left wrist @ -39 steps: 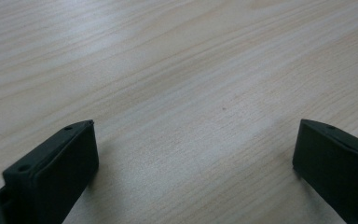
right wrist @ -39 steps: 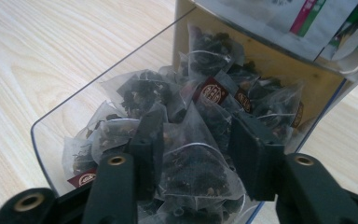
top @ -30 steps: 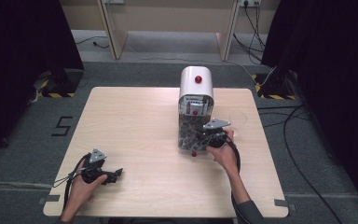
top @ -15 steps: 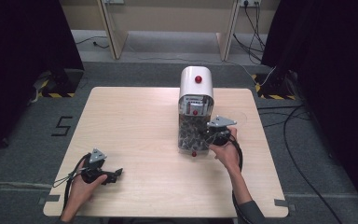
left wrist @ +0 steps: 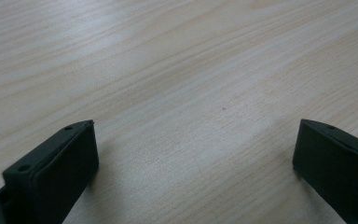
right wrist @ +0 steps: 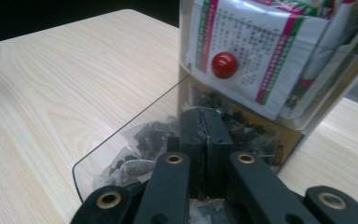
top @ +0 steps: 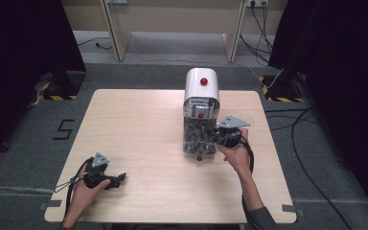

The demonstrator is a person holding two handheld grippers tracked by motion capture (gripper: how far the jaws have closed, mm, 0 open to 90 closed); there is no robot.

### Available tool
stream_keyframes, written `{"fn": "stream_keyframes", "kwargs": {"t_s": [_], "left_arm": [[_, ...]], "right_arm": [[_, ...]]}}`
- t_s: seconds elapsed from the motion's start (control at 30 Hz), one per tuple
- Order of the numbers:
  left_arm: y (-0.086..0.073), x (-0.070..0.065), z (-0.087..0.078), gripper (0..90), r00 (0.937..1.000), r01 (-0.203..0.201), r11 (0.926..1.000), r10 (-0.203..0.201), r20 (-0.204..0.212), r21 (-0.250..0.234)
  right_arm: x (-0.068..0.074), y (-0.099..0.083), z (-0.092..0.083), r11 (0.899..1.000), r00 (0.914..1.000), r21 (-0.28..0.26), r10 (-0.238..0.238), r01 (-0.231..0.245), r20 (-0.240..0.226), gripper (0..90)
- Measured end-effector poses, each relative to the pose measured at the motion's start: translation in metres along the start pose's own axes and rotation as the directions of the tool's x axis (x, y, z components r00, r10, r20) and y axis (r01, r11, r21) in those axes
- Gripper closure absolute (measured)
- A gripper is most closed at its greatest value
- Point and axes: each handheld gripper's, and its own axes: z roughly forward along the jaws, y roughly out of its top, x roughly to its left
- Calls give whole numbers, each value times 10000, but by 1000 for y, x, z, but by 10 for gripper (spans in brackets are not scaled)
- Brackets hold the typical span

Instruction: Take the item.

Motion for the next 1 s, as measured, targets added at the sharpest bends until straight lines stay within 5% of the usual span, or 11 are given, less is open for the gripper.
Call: {"fn": "stream_keyframes", "kwargs": {"t_s": [1.0], "left_arm": [[0, 0, 0, 0, 10000, 0, 10000, 0, 1, -1]], "right_arm": [[-46, 7, -61, 9937, 9925, -1014, 587, -478, 1071, 894]]}}
